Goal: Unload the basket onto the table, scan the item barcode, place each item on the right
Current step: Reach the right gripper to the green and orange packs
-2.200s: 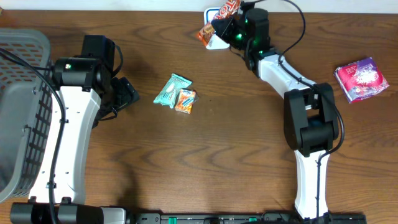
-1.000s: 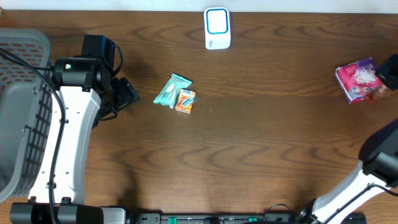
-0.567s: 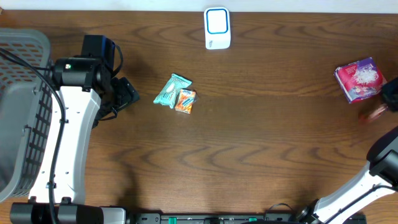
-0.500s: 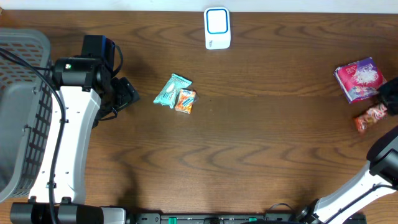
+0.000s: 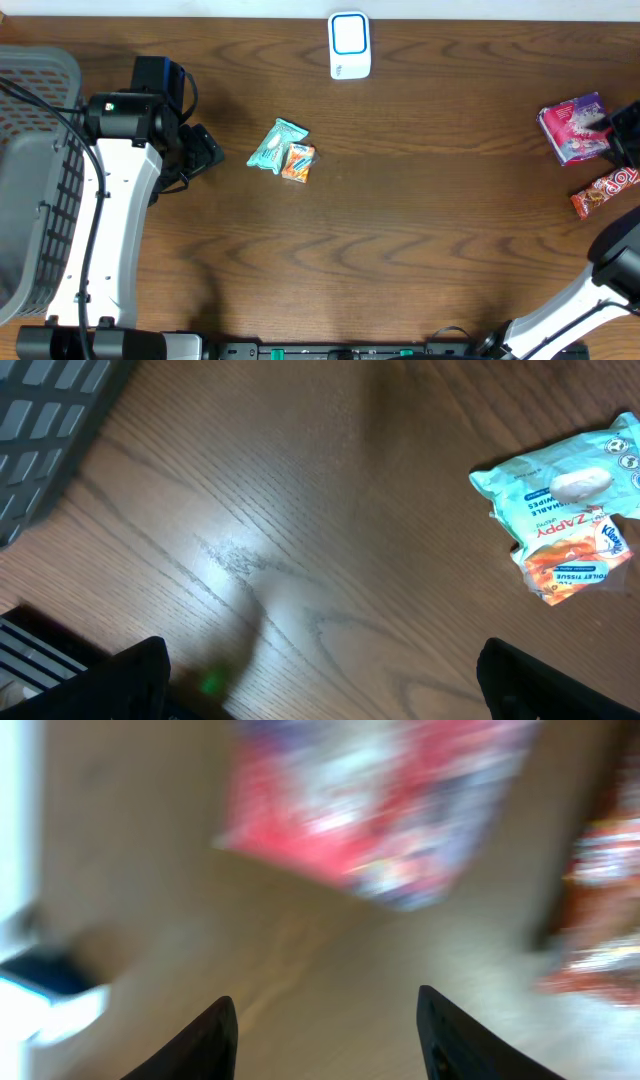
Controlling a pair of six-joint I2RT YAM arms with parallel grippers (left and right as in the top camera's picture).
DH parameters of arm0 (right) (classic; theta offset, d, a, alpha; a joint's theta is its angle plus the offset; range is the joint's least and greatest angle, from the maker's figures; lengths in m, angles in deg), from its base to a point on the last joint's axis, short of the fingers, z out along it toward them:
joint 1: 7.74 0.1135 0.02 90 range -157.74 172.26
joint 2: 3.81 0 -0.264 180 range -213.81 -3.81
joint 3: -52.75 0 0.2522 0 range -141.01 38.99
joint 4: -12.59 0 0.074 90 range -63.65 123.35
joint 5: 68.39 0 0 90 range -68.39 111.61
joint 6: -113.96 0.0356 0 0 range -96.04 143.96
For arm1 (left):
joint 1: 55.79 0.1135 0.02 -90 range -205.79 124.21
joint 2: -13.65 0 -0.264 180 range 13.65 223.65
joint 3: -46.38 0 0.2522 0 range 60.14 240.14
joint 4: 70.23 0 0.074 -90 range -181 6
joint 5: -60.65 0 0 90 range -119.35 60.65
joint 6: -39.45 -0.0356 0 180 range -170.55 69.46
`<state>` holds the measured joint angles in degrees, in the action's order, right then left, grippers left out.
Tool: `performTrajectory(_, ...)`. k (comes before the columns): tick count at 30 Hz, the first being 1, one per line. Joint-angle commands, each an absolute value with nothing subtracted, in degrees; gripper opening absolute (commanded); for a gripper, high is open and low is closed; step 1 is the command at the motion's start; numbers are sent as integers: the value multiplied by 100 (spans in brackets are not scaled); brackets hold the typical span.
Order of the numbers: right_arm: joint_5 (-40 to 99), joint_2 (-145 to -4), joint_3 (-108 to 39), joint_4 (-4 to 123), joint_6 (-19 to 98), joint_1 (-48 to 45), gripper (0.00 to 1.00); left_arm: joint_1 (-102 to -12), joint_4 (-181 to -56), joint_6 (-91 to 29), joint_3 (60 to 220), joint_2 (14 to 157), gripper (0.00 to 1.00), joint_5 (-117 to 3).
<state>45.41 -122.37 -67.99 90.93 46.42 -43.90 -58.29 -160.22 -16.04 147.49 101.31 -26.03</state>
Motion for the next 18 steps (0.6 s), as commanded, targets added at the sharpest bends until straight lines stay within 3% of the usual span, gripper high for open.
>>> performTrajectory(1,6422,-11736,-6976,9104,4506,-3848,56,-5820,-16044,-1618,14725,10131,98,-2573)
performTrajectory(8,6409,-11739,-6830,9030,3838,-2073,64,-5820,-16044,-1615,14725,10131,98,-2573)
performTrajectory(9,6261,-11739,-6773,8977,3849,-1774,72,-5820,-16046,-1618,14725,10131,98,-2573)
performTrajectory(10,6119,-11739,-6712,8890,3849,-1468,85,-5820,-16044,-1615,14725,10131,98,-2573)
performTrajectory(12,5854,-11739,-6603,8706,3875,-930,94,-5820,-16044,-1615,14725,10131,98,-2573)
performTrajectory(18,4591,-11739,-6255,7983,4386,1011,99,-5820,-16044,-1615,14725,10131,98,-2573)
